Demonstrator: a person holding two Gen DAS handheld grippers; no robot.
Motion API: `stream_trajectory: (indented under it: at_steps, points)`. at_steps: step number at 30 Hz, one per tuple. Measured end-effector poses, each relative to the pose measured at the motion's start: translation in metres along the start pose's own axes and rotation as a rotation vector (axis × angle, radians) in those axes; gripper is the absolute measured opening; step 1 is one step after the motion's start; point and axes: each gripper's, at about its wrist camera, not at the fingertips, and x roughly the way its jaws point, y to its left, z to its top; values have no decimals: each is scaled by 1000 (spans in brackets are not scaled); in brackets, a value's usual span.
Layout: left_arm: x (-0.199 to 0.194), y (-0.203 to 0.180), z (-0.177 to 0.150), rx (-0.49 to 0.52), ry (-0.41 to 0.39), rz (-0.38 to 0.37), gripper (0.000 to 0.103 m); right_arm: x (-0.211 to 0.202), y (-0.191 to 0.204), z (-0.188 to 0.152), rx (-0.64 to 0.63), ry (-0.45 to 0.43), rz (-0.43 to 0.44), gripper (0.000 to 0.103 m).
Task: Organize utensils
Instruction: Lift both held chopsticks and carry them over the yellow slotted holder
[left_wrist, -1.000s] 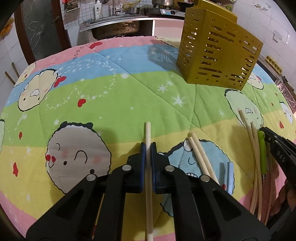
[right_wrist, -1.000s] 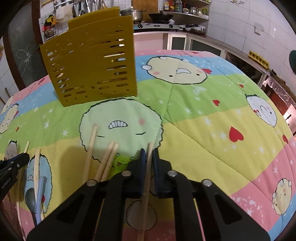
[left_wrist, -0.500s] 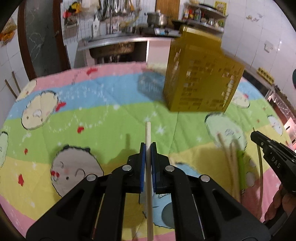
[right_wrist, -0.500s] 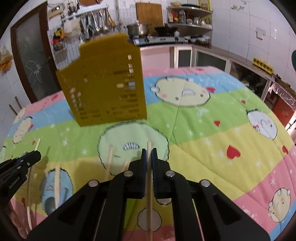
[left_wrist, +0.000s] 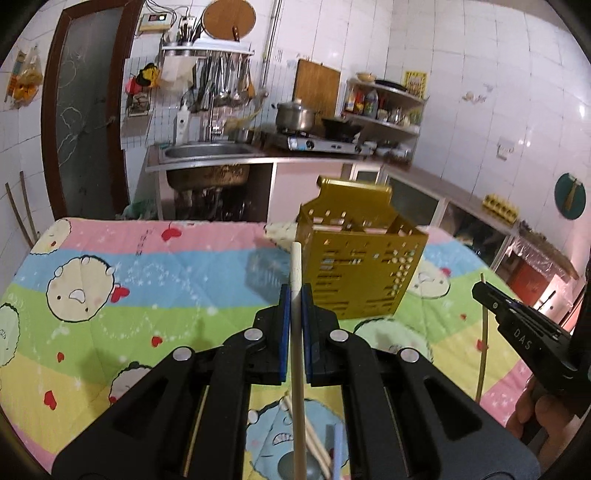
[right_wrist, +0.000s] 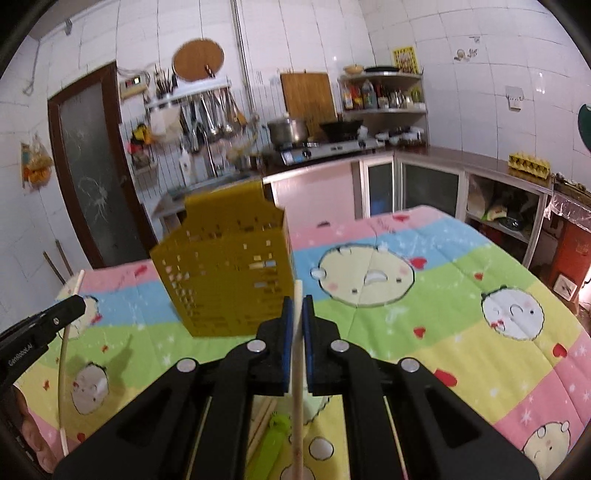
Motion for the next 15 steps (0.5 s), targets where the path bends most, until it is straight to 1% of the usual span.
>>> stream_trajectory:
  at_steps: [7,13,15]
  points:
    - [-4,-7,-1,10,-40,-23,4,-14,0,0,-9,-83,30,6]
    - [-5,-8,-4,23,-60,-25,4,-28,4,2,-33,-145,43,6]
    - [-7,-7,-3,20,-76,-15,4,-36,6,6,-43,-186,42,6]
